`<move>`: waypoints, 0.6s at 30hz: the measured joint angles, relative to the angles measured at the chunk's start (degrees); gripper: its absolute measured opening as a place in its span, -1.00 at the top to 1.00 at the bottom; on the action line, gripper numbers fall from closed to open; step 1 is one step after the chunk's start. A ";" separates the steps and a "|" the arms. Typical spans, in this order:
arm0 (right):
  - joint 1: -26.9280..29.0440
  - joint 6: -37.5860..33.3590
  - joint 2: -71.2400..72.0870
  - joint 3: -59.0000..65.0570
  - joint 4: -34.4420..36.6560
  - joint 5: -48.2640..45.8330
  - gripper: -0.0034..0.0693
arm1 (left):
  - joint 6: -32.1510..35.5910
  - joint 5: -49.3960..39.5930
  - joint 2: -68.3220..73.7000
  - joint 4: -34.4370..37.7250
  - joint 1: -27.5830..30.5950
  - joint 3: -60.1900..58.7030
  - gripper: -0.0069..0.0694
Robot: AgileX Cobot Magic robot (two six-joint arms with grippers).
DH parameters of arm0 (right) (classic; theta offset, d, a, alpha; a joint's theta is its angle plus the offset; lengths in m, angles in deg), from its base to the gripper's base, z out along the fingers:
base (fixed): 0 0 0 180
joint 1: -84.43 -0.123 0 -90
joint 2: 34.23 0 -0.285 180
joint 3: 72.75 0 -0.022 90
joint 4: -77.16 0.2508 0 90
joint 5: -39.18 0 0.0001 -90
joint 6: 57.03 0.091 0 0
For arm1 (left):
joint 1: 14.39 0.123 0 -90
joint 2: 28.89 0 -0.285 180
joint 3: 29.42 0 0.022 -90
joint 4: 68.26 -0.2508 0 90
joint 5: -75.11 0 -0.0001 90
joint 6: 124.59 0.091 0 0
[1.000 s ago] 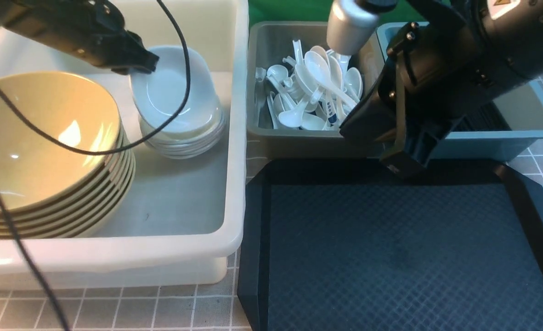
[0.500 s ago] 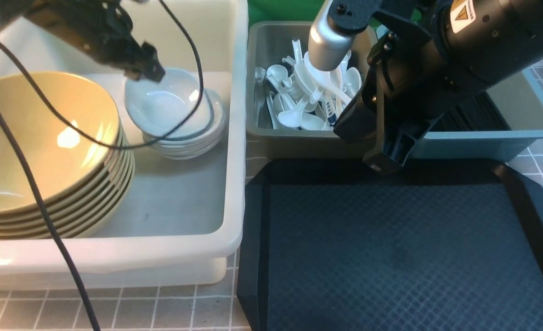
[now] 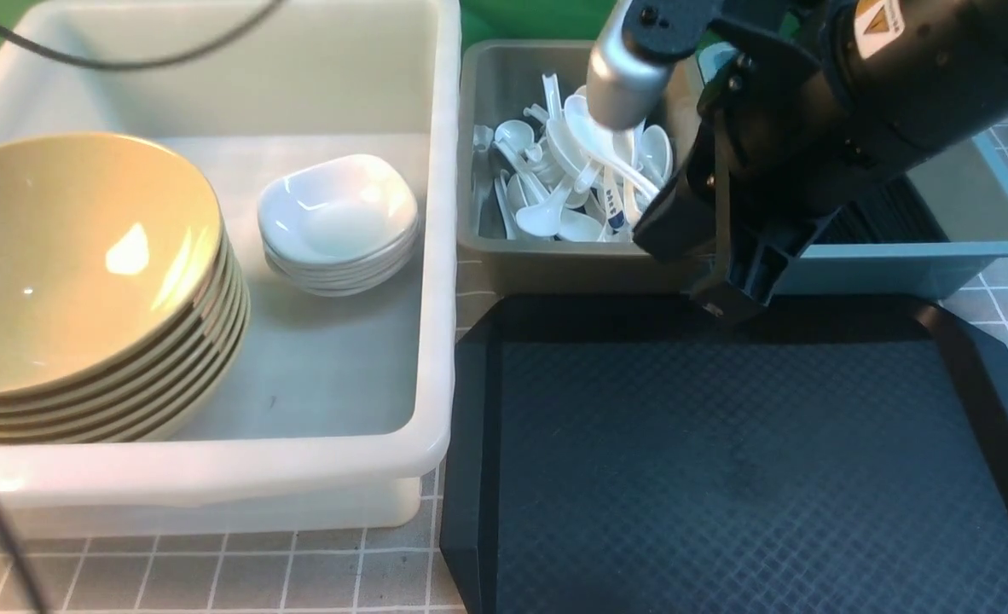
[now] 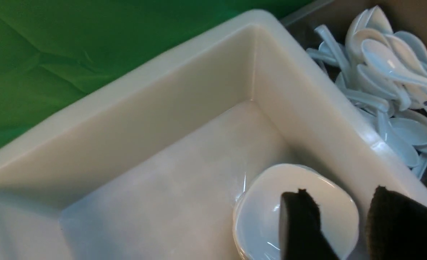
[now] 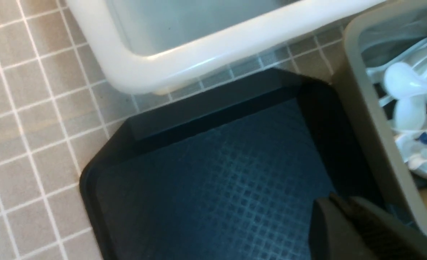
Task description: On grey table put chopsticks spoon bowls plates into blue grey white boxes.
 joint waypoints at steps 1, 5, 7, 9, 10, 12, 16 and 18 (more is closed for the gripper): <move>0.00 0.75 0.15 0.00 -0.06 1.16 0.79 | -0.24 -0.08 -2.27 -0.18 -0.11 -1.68 0.52; 0.00 2.57 0.73 0.00 -0.06 4.53 0.78 | -0.80 -0.24 -10.64 -1.62 -0.91 -14.47 0.80; 0.00 2.78 1.29 0.00 -0.01 4.77 0.77 | -0.92 -0.13 -16.77 -2.86 -0.97 -25.39 0.84; 0.00 2.84 2.69 0.06 -0.01 4.51 0.77 | -1.17 2.63 -22.57 -4.03 -0.97 -34.22 0.84; 0.00 2.92 3.55 0.46 -0.01 4.70 0.77 | -1.44 5.19 -25.70 -4.45 -0.97 -39.13 0.85; 0.00 3.35 5.78 1.90 0.20 5.64 0.76 | -1.82 11.72 -32.33 -4.66 -0.97 -48.85 0.84; 0.00 4.36 10.47 6.47 0.81 8.96 0.76 | -1.97 24.20 -44.71 -3.78 -0.97 -65.15 0.84; 0.00 4.36 13.77 10.01 1.20 11.70 0.75 | -1.97 29.20 -51.04 -3.48 -0.97 -72.32 0.84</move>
